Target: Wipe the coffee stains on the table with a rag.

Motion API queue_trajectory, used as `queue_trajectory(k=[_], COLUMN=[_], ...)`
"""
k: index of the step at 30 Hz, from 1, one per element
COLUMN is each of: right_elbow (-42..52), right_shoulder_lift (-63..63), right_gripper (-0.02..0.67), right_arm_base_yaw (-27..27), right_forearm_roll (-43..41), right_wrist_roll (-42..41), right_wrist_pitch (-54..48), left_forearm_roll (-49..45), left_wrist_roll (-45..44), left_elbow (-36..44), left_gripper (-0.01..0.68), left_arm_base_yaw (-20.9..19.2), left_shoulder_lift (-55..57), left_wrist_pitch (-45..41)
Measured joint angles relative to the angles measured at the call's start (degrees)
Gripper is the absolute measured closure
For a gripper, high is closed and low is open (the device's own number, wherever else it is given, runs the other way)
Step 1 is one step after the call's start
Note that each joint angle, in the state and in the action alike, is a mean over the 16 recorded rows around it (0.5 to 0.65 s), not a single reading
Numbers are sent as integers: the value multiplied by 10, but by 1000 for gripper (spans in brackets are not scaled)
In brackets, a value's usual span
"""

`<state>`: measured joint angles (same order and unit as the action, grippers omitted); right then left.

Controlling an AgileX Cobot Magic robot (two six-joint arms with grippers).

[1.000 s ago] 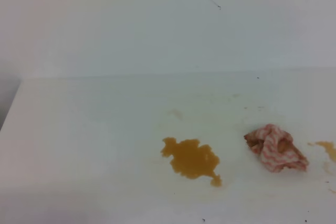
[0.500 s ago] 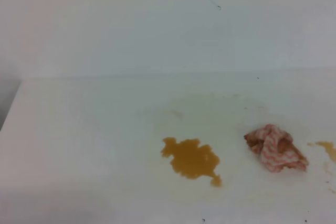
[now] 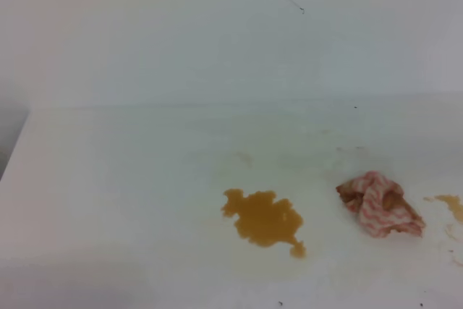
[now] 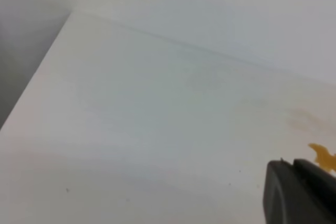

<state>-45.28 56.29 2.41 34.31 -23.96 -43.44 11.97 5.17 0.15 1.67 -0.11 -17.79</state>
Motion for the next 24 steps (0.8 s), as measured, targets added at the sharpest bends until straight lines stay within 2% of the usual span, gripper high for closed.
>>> queue_trajectory(k=[4, 9, 17, 24], right_elbow=[-47, -119, -227, -281], right_shoulder_lift=[67, 145, 249, 333], right_gripper=[645, 621, 541, 392], right_arm_base_yaw=[-3, -21, -81, -129], right_forearm_roll=[42, 6, -112, -151], right_wrist_roll=[-87, -126, -62, -25], right_wrist_pitch=[-33, -70, -101, -108], left_forearm_roll=[0, 0, 0, 0], left_wrist_roll=[0, 0, 0, 0], left_elbow=[0, 0, -1, -1], left_gripper=[677, 677, 678, 678], left_arm_base_yaw=[0, 0, 0, 0], left_shoulder_lift=[0, 0, 1, 1], left_wrist_pitch=[0, 0, -1, -1])
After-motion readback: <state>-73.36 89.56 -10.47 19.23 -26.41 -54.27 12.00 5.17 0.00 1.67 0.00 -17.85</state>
